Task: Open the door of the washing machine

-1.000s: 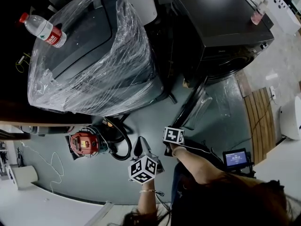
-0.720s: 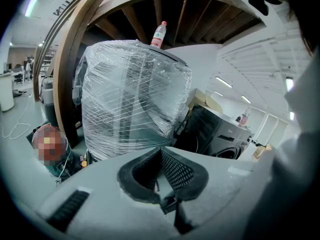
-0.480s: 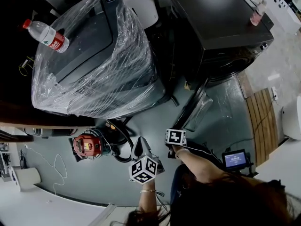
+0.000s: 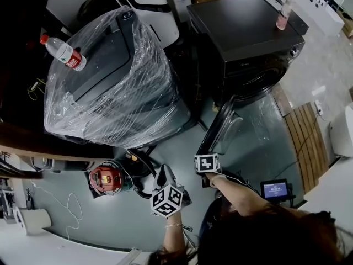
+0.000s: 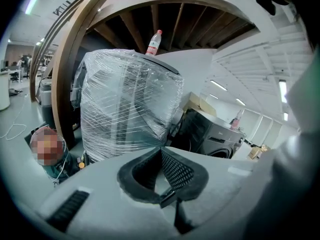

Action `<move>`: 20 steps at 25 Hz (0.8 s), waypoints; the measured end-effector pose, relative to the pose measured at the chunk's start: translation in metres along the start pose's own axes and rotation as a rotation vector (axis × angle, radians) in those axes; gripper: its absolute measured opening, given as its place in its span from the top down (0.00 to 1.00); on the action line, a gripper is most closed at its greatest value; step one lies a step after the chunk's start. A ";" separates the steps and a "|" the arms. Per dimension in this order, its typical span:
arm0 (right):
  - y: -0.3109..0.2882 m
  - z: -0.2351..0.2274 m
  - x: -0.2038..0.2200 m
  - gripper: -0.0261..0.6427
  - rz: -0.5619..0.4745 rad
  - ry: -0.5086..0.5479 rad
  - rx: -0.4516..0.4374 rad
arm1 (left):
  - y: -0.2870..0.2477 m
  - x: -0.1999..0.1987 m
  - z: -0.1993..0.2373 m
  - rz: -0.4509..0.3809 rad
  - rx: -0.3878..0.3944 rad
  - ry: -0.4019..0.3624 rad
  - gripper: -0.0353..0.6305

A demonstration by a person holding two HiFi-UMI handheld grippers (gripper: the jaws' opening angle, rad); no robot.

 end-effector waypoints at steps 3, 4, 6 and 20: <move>0.015 -0.002 -0.006 0.87 -0.044 0.022 -0.013 | 0.009 0.000 -0.005 -0.002 0.025 -0.007 0.93; 0.019 -0.003 -0.007 0.87 -0.057 0.024 -0.018 | 0.011 0.000 -0.007 -0.004 0.034 -0.012 0.93; 0.027 -0.005 -0.009 0.87 -0.082 0.025 -0.025 | 0.016 0.000 -0.012 -0.008 0.055 -0.025 0.93; 0.119 -0.016 -0.025 0.89 -0.285 0.173 -0.016 | 0.066 0.001 -0.059 -0.033 0.191 -0.124 0.93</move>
Point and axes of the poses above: the fingertips, and each gripper's own axes: y backward along the fingers, z to its left, x out of its underside, the point moved 2 cm from there along y, backward along the fingers, and after that the axes turned 12 degrees about y, right-handed, at the moved point
